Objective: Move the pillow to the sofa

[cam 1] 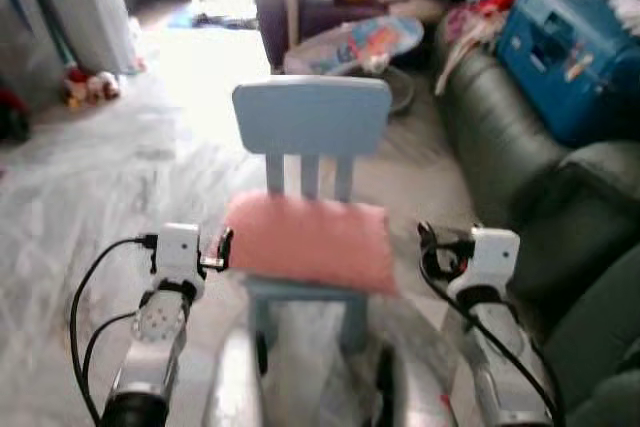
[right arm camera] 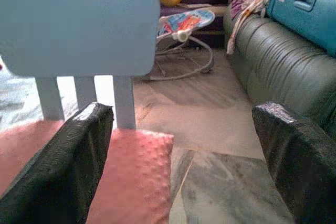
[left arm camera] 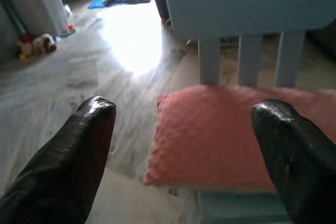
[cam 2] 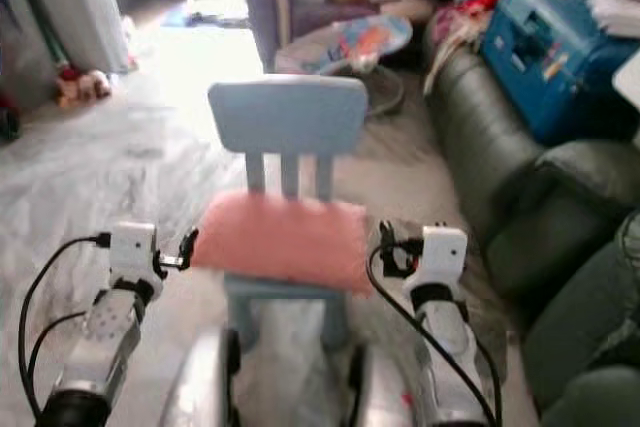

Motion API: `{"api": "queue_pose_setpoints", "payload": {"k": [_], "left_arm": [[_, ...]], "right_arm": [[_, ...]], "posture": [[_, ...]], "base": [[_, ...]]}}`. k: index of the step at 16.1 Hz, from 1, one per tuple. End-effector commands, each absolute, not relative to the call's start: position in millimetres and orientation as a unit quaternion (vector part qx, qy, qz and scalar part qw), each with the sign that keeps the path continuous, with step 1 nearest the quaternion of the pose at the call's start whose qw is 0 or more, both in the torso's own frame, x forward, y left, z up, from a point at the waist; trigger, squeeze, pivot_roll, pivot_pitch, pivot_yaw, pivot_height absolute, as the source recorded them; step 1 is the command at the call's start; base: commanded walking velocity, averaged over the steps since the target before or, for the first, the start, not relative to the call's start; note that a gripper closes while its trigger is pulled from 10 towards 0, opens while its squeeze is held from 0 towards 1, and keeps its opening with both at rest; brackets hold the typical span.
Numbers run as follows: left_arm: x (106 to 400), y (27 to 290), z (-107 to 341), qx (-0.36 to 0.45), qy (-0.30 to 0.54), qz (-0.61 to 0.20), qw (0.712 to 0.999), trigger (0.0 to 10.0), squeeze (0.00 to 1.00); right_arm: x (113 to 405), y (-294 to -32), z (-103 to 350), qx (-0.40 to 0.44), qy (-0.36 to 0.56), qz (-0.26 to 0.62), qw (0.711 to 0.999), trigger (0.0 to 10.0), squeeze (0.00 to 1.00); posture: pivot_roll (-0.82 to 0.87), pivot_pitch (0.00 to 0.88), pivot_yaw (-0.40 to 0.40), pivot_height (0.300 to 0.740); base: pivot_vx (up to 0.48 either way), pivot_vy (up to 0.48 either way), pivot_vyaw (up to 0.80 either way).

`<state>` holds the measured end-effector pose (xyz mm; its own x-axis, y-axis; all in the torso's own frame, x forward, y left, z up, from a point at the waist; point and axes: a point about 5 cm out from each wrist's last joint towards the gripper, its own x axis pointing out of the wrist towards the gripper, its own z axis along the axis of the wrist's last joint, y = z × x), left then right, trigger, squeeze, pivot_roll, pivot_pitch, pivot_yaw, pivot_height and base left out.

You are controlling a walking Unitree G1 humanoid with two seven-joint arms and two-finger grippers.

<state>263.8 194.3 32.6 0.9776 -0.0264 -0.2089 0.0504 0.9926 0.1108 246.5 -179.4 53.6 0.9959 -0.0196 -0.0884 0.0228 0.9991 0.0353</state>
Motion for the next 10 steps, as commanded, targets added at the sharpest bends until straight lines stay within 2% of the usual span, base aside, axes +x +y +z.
{"api": "queue_pose_setpoints", "payload": {"k": [1, 5, 10], "left_arm": [[268.6, 193.8, 37.9, 0.065, 0.096, -0.021, 0.993, 10.0, 0.0], [269.1, 194.4, 38.2, 0.069, 0.096, -0.018, 0.993, 10.0, 0.0], [268.1, 195.5, 37.6, 0.071, 0.096, -0.014, 0.993, 10.0, 0.0]], "right_arm": [[247.5, -177.5, 53.3, 0.018, 0.047, -0.007, 0.999, 10.0, 0.0], [249.0, -175.5, 53.1, 0.016, 0.049, 0.001, 0.999, 10.0, 0.0], [248.6, -174.4, 52.7, 0.017, 0.051, 0.004, 0.999, 10.0, 0.0]], "posture": [[-0.02, 0.0, -0.024, 0.587], [-0.02, 0.0, -0.022, 0.587], [-0.02, 0.0, -0.02, 0.537]], "base": [[0.0, 0.0, 0.0], [0.0, 0.0, 0.0], [0.0, 0.0, 0.0]]}}
